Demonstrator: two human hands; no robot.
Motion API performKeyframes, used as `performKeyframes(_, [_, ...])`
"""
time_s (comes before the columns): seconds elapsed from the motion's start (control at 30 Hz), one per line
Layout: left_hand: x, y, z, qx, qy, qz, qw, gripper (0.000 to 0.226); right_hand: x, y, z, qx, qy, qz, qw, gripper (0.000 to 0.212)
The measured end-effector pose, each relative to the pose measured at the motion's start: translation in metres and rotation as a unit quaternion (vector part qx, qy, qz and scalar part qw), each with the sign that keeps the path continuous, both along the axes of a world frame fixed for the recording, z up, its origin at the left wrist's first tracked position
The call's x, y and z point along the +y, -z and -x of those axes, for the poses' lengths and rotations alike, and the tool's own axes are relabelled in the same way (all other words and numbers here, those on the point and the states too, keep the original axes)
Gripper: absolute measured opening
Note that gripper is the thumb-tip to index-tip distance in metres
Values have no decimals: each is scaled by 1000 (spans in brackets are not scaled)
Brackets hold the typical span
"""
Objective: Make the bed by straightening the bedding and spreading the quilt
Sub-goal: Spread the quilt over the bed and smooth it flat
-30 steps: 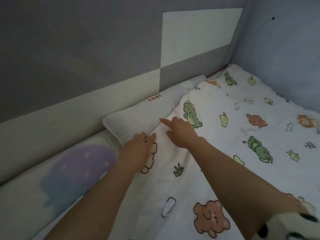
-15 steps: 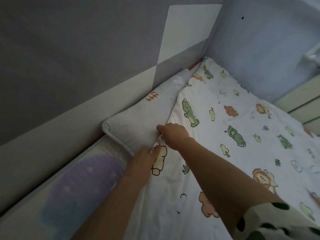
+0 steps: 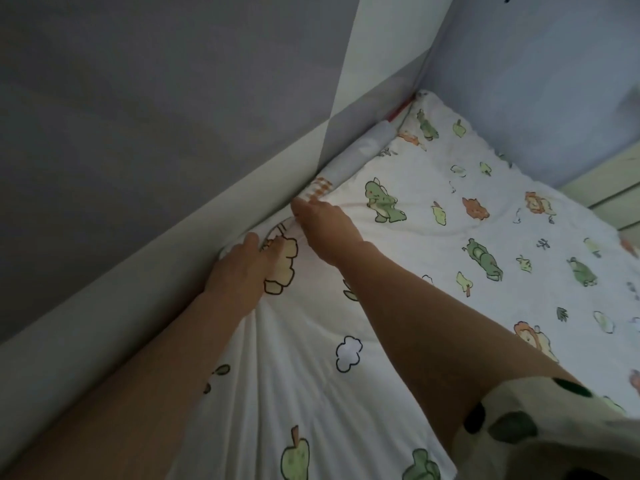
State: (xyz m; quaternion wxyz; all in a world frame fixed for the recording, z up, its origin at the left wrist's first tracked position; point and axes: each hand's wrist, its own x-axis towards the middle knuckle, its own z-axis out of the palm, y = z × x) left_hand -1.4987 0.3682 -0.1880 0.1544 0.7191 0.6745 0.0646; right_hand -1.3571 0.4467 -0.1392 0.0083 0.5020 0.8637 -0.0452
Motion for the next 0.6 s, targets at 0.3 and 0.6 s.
performKeyframes(0.3, [-34, 22, 23, -65, 29, 40, 997, 73, -23, -2, -13, 7, -12, 75, 997, 52])
performKeyframes(0.6, [-149, 17, 66, -63, -5, 152, 986, 85, -94, -5, 6, -6, -91, 65, 994, 50])
